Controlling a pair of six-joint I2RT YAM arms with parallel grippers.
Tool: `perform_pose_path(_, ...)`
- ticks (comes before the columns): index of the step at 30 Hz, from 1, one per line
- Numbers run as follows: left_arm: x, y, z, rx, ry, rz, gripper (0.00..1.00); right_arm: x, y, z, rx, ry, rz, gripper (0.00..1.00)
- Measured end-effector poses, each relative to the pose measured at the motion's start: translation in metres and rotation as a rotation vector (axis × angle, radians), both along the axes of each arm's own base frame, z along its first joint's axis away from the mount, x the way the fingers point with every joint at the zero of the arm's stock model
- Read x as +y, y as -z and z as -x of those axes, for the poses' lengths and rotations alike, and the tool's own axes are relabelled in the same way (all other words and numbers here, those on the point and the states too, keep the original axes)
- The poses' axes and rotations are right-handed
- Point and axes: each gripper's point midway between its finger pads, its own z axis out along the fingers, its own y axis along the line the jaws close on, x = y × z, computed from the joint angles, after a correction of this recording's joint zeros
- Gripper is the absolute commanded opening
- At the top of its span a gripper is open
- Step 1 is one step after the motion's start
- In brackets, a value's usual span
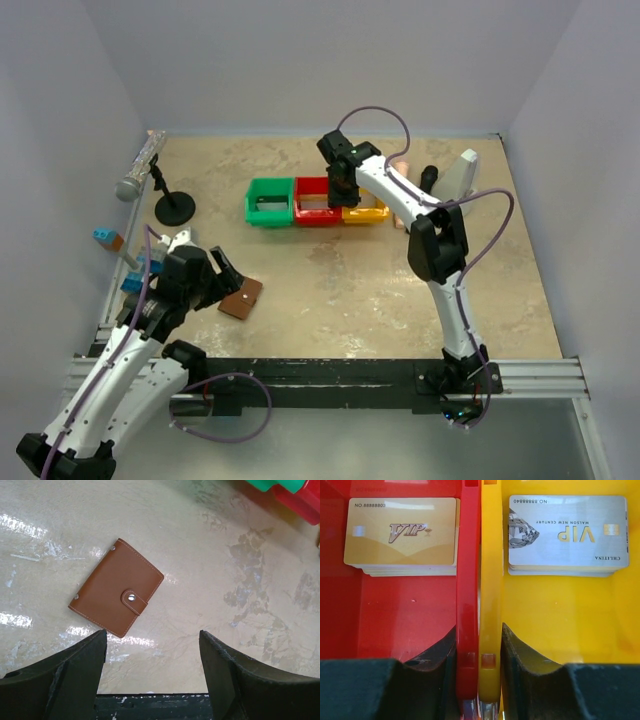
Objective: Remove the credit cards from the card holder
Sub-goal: Move the storage box to the center of the board.
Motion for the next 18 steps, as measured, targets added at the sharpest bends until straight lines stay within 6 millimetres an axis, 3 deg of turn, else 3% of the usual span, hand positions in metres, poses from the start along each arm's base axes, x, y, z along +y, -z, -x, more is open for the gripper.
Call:
perform_pose_path(8, -0.003, 0.012, -0.005, 0.035, 0.003, -0.011, 0.79, -0.010, 0.006, -0.046, -0.043, 0.091, -0.019, 0.00)
perform_pose_path(18, -0.014, 0.028, -0.010, 0.083, 0.018, 0.015, 0.80, -0.022, 0.010, -0.054, -0.050, 0.108, -0.033, 0.00)
